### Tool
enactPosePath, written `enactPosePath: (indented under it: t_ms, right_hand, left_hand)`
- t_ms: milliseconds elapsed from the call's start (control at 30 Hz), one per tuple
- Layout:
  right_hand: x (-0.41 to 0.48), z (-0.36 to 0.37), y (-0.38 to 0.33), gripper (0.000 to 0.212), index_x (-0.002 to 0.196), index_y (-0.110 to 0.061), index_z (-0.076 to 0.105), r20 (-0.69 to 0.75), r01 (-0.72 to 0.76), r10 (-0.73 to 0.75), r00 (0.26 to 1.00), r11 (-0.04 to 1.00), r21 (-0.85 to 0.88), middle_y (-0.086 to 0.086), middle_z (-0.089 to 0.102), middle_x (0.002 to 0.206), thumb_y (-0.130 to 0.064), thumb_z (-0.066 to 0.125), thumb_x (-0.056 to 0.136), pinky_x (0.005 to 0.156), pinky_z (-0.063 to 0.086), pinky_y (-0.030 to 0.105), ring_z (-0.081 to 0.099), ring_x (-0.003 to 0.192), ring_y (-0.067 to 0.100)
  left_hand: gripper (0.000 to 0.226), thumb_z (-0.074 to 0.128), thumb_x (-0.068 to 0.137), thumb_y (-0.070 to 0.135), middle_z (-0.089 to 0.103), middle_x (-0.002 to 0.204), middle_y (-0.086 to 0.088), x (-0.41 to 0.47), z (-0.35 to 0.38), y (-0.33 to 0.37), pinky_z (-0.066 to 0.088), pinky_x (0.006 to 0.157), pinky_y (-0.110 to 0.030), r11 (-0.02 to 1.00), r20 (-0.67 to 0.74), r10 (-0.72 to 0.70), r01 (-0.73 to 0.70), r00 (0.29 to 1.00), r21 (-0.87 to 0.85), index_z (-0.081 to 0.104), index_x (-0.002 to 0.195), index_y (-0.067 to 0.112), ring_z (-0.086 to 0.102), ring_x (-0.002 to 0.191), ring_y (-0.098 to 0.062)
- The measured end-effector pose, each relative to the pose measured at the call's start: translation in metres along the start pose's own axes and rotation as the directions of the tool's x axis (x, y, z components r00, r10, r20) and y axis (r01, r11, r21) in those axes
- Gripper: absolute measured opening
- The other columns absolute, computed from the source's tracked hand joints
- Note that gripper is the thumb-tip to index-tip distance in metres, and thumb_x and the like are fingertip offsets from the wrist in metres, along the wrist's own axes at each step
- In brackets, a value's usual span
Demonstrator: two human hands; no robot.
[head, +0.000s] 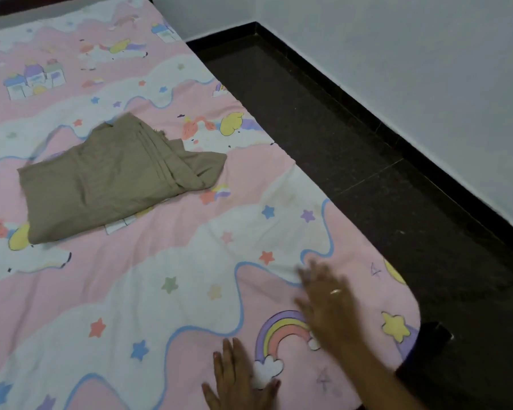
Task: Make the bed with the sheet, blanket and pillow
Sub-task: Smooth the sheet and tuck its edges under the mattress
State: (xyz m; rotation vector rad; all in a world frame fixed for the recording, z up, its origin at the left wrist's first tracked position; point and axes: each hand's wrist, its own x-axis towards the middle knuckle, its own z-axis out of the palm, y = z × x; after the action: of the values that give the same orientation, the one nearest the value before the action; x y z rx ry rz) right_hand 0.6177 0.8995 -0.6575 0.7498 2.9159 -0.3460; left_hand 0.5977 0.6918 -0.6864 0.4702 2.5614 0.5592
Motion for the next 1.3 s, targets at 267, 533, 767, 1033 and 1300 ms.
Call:
enactPosePath:
  t_ms: [267,533,767,1033,1300]
  right_hand:
    - [0.018,-0.009,0.090,0.050,0.143,-0.038,0.036,0.051,0.174,-0.175,0.983,0.985,0.014,-0.010,0.035,0.151,-0.052,0.025,0.096,0.108,0.025,0.050,0.037,0.137,0.022]
    - [0.074,-0.059,0.142,0.058,0.151,-0.030,0.013,0.495,-0.515,0.238,0.836,0.652,0.557,0.005,0.032,0.153,-0.052,0.027,0.099,0.113,0.024,0.046,0.031,0.139,0.029]
    - [0.084,-0.047,0.137,0.026,0.094,-0.010,0.059,0.422,-0.554,0.365,0.830,0.449,0.701,0.013,0.060,0.098,-0.029,0.042,0.100,0.082,0.047,0.039,0.058,0.089,0.022]
    - [0.075,-0.037,0.152,0.023,0.085,-0.019,0.049,0.263,-0.552,0.486,0.833,0.709,0.439,0.004,0.058,0.080,-0.033,0.038,0.101,0.068,0.050,0.032,0.058,0.074,0.014]
    - [0.060,-0.049,0.166,0.027,0.087,-0.020,0.055,0.521,-0.629,0.433,0.736,0.722,0.288,0.001,0.062,0.088,-0.041,0.042,0.099,0.077,0.048,0.031,0.059,0.081,0.014]
  left_hand:
    - [0.071,0.022,0.080,0.071,-0.004,0.159,0.014,0.021,0.029,0.098,0.050,0.067,-0.056,0.997,-0.022,0.022,-0.020,1.000,0.072,0.042,0.127,0.022,0.041,0.118,-0.024]
    - [0.108,0.047,0.034,0.083,0.046,0.128,0.001,0.032,0.037,0.125,0.055,0.055,-0.046,0.981,0.095,-0.022,0.003,0.995,0.196,0.047,0.124,0.022,0.048,0.110,-0.023]
    - [0.131,0.071,0.008,0.080,0.070,0.113,-0.006,0.040,0.030,0.151,0.054,0.049,-0.046,0.972,0.153,-0.033,-0.004,0.988,0.235,0.048,0.122,0.018,0.071,0.092,-0.028]
    - [0.133,0.079,0.028,0.074,0.043,0.146,-0.005,0.052,0.007,0.186,0.052,0.079,-0.057,0.959,0.261,-0.013,-0.062,0.965,0.277,0.034,0.144,0.029,0.053,0.124,-0.033]
    - [0.116,0.093,0.028,0.040,0.047,0.133,0.007,0.043,0.010,0.169,0.045,0.055,-0.070,0.971,0.291,-0.048,-0.024,0.955,0.239,0.039,0.130,0.031,0.067,0.098,-0.036]
